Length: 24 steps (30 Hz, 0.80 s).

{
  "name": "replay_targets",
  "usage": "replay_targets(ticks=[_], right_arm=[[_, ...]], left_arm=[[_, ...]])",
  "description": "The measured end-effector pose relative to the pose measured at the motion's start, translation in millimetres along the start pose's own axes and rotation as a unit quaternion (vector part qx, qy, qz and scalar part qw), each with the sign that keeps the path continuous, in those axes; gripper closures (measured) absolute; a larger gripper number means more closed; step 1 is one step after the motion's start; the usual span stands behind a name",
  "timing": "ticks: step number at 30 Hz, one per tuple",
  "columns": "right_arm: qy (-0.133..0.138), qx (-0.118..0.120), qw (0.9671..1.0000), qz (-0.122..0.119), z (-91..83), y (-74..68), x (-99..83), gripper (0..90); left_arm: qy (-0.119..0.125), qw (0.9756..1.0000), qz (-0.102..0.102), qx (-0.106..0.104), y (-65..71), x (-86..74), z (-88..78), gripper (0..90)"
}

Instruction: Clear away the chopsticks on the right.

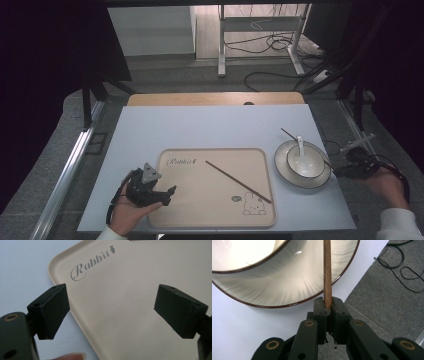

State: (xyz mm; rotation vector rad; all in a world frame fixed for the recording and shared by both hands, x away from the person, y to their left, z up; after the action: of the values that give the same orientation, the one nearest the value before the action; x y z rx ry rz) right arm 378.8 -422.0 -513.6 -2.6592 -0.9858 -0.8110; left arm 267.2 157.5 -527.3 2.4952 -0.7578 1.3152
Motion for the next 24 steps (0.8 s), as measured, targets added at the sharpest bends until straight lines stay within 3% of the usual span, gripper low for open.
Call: replay_targets(ticks=[6, 8, 9, 10, 14, 17, 18, 19, 20, 21, 24], right_arm=[[0.039, -0.001, 0.9989, 0.026, -11.4, 1.0, 7.1, 82.7], [0.063, -0.006, 0.9973, 0.038, -20.7, 2.0, 12.4, 82.8], [0.09, -0.013, 0.9948, 0.046, -33.4, 0.9, 19.7, 82.8], [0.09, -0.013, 0.9948, 0.046, -33.4, 0.9, 19.7, 82.8], [0.132, -0.013, 0.9899, 0.049, -54.9, -9.4, 35.9, 82.8], [0.15, -0.002, 0.9882, 0.032, -65.2, -28.3, 51.7, 82.7], [0.153, 0.005, 0.9881, 0.018, -67.3, -42.3, 61.7, 82.7], [0.153, 0.005, 0.9881, 0.018, -67.3, -42.3, 61.7, 82.7], [0.154, 0.011, 0.988, 0.003, -68.0, -56.9, 71.5, 82.7], [0.154, 0.011, 0.988, 0.003, -68.0, -56.9, 71.5, 82.7], [0.157, 0.027, 0.9871, -0.015, -64.9, -78.4, 83.6, 82.6]], left_arm=[[0.002, 1.0, 0.0, 0.001, -1.1, 0.4, -0.7, 12.8], [0.003, 1.0, 0.0, 0.002, -1.5, 0.5, -0.8, 12.9], [0.003, 1.0, 0.0, 0.002, -1.6, 0.5, -0.8, 12.9], [0.003, 1.0, 0.0, 0.002, -1.7, 0.5, -0.8, 12.9], [0.003, 1.0, -0.001, 0.003, -2.0, 0.8, -0.9, 12.9], [0.003, 1.0, 0.001, 0.003, -1.5, 1.3, -1.2, 12.9], [0.003, 1.0, 0.001, 0.003, -1.2, 1.4, -1.1, 12.9], [0.003, 1.0, 0.001, 0.003, -1.0, 1.4, -1.0, 12.9], [0.002, 1.0, 0.002, 0.002, -0.8, 1.2, -0.9, 12.9], [0.002, 1.0, 0.002, 0.002, -0.7, 1.2, -0.8, 12.9], [0.002, 1.0, 0.001, 0.001, -0.3, 1.1, -0.8, 12.9]])
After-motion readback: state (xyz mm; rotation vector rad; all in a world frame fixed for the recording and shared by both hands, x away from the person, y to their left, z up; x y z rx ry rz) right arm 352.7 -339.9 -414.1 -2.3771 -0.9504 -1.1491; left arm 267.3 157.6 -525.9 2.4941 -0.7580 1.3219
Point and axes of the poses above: each handheld gripper's, and its own axes: z roughly forward along the jaws, x roughly out of its top, y roughly to its right, the point moved 6 cm from there along z, roughly forward along the jaws, and after that the axes turned 13 degrees about y, right-handed, at the moved point
